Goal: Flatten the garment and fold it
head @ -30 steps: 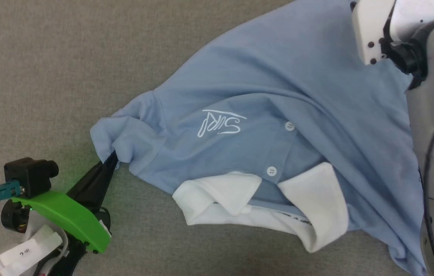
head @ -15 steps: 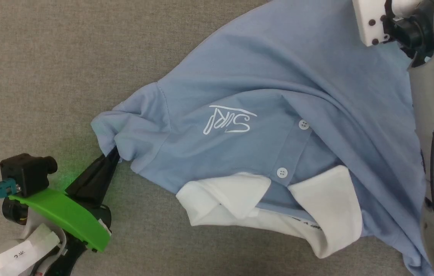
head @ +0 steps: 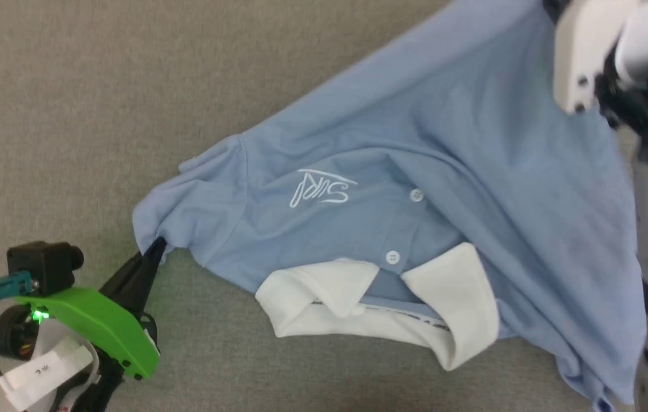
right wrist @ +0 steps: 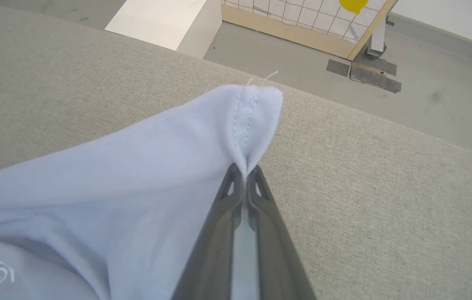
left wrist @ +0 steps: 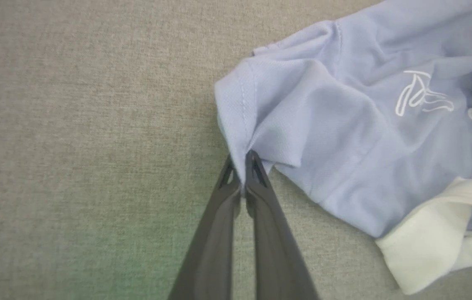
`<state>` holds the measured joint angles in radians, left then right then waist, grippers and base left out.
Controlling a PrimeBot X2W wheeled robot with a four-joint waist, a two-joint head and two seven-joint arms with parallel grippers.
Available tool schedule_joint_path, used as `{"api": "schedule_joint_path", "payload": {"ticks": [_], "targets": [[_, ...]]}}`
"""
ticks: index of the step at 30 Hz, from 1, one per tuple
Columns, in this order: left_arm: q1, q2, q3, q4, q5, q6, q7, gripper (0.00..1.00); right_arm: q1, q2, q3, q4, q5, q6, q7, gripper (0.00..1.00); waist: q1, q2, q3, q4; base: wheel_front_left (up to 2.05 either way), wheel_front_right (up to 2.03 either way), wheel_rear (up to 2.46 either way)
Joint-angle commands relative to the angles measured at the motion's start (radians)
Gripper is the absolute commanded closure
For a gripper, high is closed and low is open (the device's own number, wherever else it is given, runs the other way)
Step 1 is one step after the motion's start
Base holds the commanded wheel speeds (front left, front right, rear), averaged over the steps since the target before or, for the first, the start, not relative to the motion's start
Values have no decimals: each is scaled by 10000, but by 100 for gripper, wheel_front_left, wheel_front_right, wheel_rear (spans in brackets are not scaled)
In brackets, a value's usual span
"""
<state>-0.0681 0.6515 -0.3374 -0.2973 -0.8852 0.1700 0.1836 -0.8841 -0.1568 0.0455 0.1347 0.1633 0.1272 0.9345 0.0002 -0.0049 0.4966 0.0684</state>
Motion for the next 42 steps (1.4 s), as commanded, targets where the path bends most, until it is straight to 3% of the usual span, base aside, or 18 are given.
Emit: {"api": "schedule_joint_path", "payload": {"ticks": [1, 10, 18, 22, 27, 33, 42], "targets": [[131, 32, -19, 12, 172, 121, 39, 100, 579, -154, -80, -263, 217, 35, -143, 100, -2, 49, -1275, -818, 0, 0, 0], [445, -216, -351, -95, 247, 733, 383, 100, 4680, -401, -723, -2347, 1496, 35, -599, 100, -2, 49, -2649, -1468, 0, 0, 0], [619, -521, -651, -9, 205, 924, 476, 100, 8530, 485, -1467, -3398, 2177, 35, -1139, 100, -2, 49, -3193, -1496, 0, 0, 0], [714, -670, -692, 136, 127, 955, 401, 100, 9526, 782, -1597, -3585, 2414, 35, -1228, 100, -2, 49, -3311, -1498, 0, 0, 0], [682, -831, -554, 343, 7, 923, 157, 100, 9401, 801, -1653, -3696, 2505, 35, -1355, 100, -2, 49, -3534, -1536, 0, 0, 0], [-295, -697, -219, 577, -28, 559, 83, 100, 7818, 34, -1482, -3887, 2895, 35, -1103, 100, -2, 49, -3772, -1521, 0, 0, 0], [-4583, -101, 24, 1007, 635, -522, 736, 100, 4360, -1662, -1682, -3610, 3489, 35, 166, 100, -2, 49, -4098, -1366, 0, 0, 0]]}}
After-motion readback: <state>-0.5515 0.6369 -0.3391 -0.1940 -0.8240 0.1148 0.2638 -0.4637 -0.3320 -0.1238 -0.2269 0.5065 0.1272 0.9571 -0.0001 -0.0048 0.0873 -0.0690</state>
